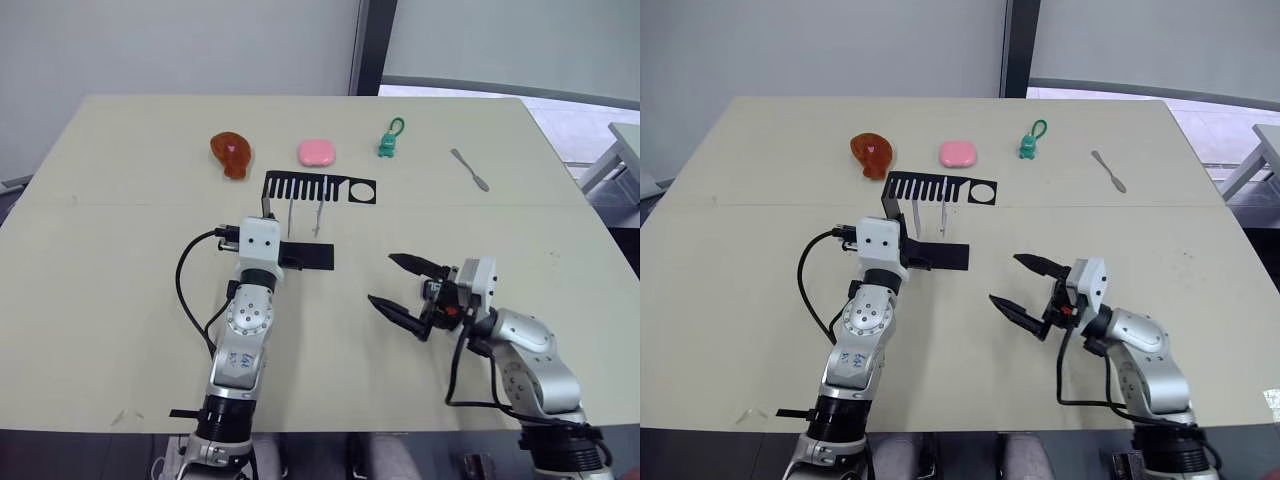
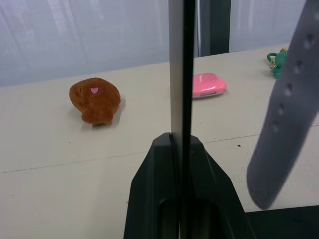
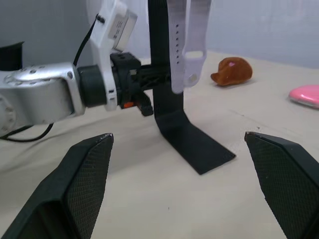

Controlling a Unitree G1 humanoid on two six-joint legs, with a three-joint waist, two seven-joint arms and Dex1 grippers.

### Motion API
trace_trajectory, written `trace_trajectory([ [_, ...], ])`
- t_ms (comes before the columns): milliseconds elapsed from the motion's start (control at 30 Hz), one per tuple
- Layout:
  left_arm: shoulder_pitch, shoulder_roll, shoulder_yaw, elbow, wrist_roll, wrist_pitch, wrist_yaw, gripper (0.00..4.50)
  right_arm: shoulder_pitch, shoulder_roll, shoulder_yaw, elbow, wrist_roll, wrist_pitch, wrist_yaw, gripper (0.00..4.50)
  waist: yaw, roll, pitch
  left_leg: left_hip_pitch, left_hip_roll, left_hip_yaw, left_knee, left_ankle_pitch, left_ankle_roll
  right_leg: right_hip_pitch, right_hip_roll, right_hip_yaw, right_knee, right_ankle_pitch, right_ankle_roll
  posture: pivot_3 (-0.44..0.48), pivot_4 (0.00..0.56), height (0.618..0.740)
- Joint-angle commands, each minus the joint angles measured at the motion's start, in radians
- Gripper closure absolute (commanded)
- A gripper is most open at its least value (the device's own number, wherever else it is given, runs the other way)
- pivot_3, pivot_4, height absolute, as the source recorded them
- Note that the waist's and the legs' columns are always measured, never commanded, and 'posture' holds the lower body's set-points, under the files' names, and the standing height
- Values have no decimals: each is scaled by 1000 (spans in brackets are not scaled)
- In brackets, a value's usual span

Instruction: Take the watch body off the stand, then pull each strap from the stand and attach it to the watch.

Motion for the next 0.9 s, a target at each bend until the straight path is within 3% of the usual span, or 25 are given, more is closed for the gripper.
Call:
trace_trajectory([
  [33, 6, -7, 9, -31, 9, 5, 17, 4465, -20, 70, 26, -101, -85, 75, -225, 0, -1, 0, 0, 0, 0, 0, 0, 0, 0, 0, 0, 0, 0, 0, 0, 0, 150, 740],
  [100, 6, -12, 14, -34, 8, 5, 23, 4465, -34, 109, 54, -143, -136, 177, -349, 0, -1, -1, 0, -1, 0, 0, 0, 0, -1, -2, 0, 0, 1, 0, 0, 0, 150, 740],
  [333, 14, -37, -8, -65, 4, 47, 35, 4465, -92, 257, 150, -183, -208, 223, -525, 0, -2, -1, 0, -2, 0, 0, -1, 1, -1, -3, 0, 0, 1, 0, 0, 0, 150, 740],
  [900, 3, -28, -18, -65, 2, 54, 42, 4465, -200, 378, 220, -108, -285, 229, -632, 0, -3, -1, 0, -3, 0, 0, -1, 1, -1, -4, 0, 0, 1, 0, 0, 0, 150, 740],
])
